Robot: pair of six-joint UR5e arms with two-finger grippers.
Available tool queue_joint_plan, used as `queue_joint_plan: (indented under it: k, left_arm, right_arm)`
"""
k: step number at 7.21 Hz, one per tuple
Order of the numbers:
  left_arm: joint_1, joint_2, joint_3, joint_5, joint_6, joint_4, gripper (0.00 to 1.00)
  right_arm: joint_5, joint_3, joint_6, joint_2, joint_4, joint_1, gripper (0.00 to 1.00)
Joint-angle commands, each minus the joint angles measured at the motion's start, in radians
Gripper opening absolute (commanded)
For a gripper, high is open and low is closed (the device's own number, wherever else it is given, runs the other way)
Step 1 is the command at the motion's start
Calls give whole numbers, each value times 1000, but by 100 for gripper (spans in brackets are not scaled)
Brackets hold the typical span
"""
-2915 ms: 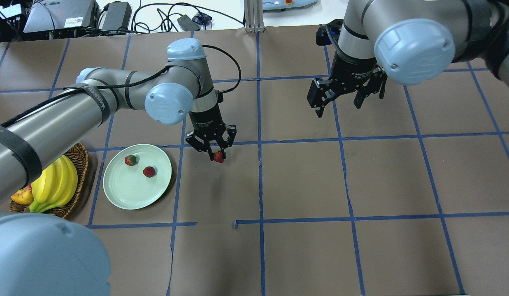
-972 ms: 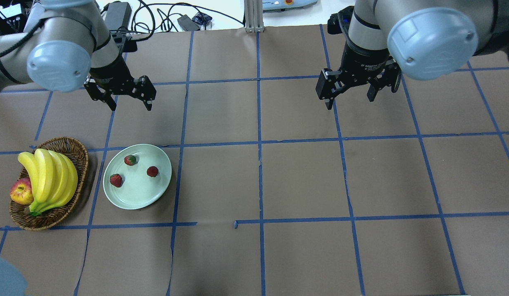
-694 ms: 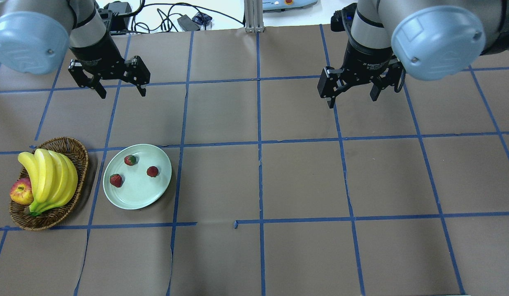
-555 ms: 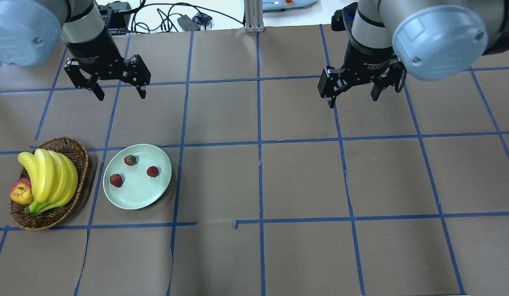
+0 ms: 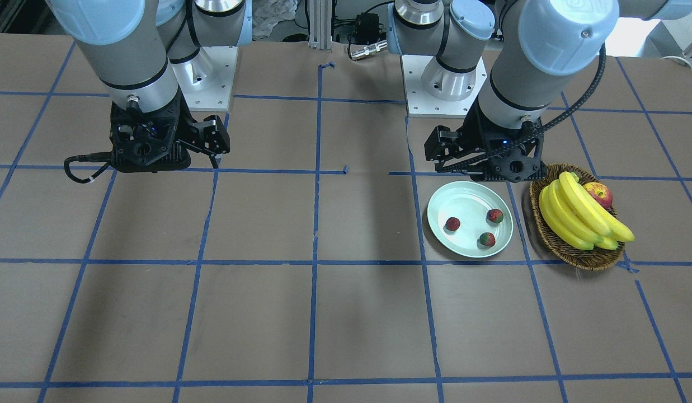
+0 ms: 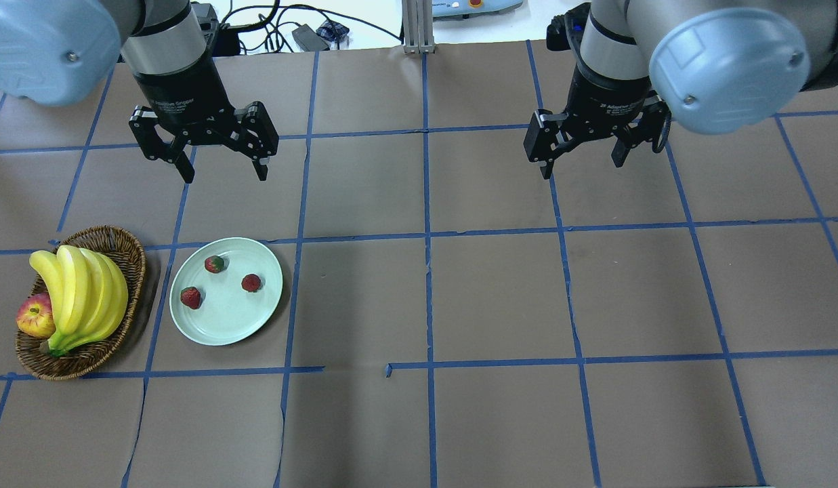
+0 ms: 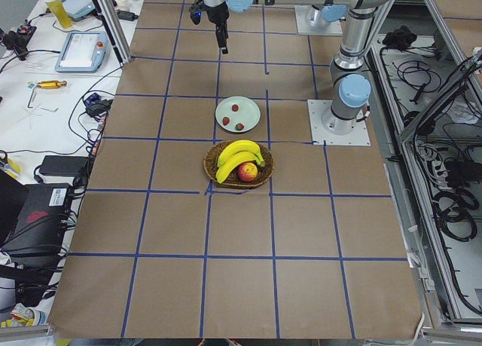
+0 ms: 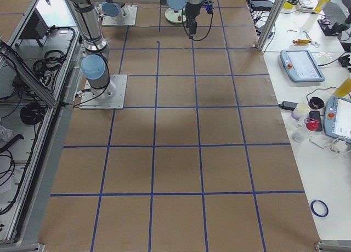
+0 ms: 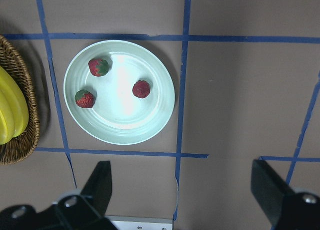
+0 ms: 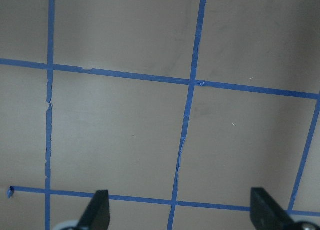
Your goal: Collect all strawberries into plate
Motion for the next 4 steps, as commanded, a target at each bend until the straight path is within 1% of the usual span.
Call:
queue_joint_plan:
  k: [1, 4]
  left_arm:
    - [-7, 16, 0, 1, 0, -3, 100]
    - [-7, 14, -16, 1, 0, -18, 100]
  right_arm:
    - [7, 2, 0, 0, 0, 0, 100]
    - [6, 0, 0, 0, 0, 0, 100]
